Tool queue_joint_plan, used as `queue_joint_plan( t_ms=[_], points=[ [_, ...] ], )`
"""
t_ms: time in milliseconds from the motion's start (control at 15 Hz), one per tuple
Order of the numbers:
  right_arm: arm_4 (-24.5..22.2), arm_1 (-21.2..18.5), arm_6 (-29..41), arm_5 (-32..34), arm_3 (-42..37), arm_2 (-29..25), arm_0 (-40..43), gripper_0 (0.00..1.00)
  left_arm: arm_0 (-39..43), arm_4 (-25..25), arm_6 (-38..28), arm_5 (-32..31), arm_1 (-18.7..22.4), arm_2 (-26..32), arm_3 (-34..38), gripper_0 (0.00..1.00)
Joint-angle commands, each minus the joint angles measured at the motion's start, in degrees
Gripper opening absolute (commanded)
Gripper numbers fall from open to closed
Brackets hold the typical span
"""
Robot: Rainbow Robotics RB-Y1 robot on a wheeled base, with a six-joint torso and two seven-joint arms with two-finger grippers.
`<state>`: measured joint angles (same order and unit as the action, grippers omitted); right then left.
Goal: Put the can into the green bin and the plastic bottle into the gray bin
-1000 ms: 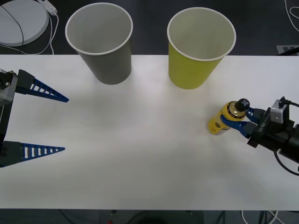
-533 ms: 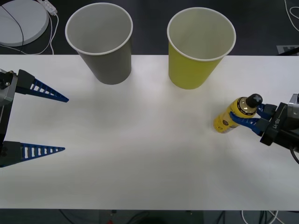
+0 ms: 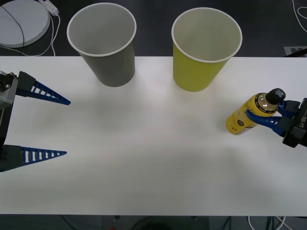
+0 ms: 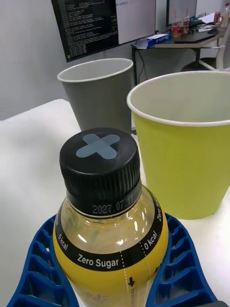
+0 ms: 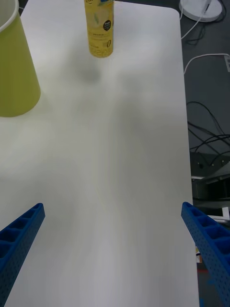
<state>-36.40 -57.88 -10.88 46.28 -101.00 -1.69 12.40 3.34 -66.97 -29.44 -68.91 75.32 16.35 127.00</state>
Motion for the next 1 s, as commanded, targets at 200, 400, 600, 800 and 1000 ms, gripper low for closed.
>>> queue_joint_plan(
  t_ms=[200, 400, 600, 800, 1000],
  points=[
    [-0.78, -3.2, 2.26, -1.72, -6.49, -6.05, 4.56, 0.0, 0.0, 0.0, 0.0, 0.0, 0.0, 0.0, 0.0, 1.0],
    [-1.31, -5.75, 6.13, -2.33, -10.0, -9.83, 7.11, 0.0, 0.0, 0.0, 0.0, 0.0, 0.0, 0.0, 0.0, 1.0],
    [-5.96, -6.19, 14.04, -2.42, -14.66, -14.4, 8.87, 0.0, 0.0, 0.0, 0.0, 0.0, 0.0, 0.0, 0.0, 1.0],
    [-12.2, -6.28, 23.09, -3.83, -20.11, -17.65, 9.57, 0.0, 0.0, 0.0, 0.0, 0.0, 0.0, 0.0, 0.0, 1.0],
    [-17.83, -7.6, 32.5, -6.99, -25.56, -18.88, 9.57, 0.0, 0.0, 0.0, 0.0, 0.0, 0.0, 0.0, 0.0, 1.0]
  ],
)
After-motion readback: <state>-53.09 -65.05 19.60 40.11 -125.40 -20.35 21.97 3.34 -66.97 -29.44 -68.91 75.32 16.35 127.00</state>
